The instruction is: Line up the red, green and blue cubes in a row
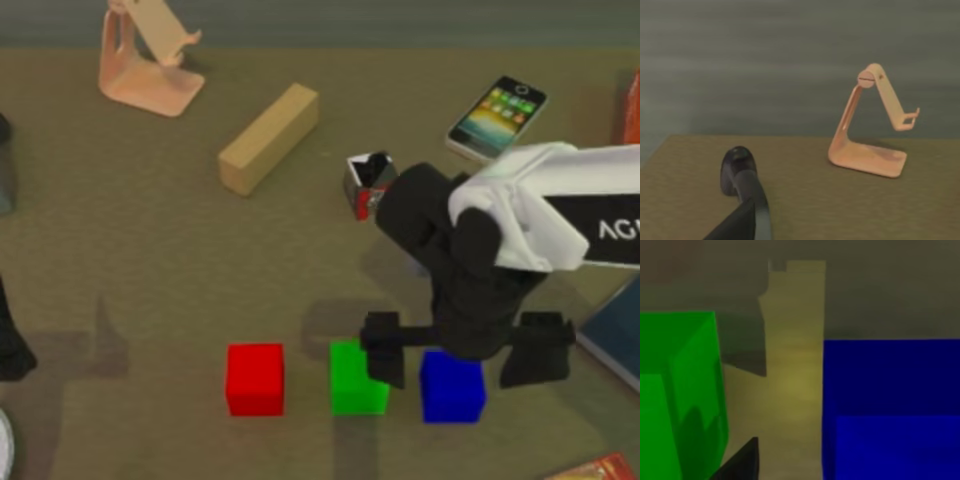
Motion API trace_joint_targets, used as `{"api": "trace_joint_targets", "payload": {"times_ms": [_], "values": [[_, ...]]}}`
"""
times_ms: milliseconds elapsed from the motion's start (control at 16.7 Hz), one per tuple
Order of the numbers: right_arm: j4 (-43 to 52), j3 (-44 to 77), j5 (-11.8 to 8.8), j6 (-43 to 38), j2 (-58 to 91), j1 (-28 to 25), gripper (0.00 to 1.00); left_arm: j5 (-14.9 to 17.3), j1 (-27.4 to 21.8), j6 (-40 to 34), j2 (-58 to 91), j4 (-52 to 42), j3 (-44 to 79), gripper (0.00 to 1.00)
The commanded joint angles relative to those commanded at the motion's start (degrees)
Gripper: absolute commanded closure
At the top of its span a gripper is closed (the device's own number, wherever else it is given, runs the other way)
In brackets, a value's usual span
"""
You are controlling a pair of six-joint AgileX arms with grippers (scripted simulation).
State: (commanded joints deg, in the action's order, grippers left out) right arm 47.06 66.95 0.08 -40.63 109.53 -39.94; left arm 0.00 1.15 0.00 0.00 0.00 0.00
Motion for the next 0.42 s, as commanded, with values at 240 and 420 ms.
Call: {"api": "trace_joint_targets", "payload": {"times_ms": [240, 420], "values": [[9.2, 5.0, 0.0, 0.1, -3.4, -0.2, 0.00, 0.0, 0.0, 0.0, 0.0, 0.0, 0.0, 0.00], [12.8, 7.3, -0.1, 0.3, -5.3, -0.4, 0.00, 0.0, 0.0, 0.0, 0.0, 0.0, 0.0, 0.00]]}}
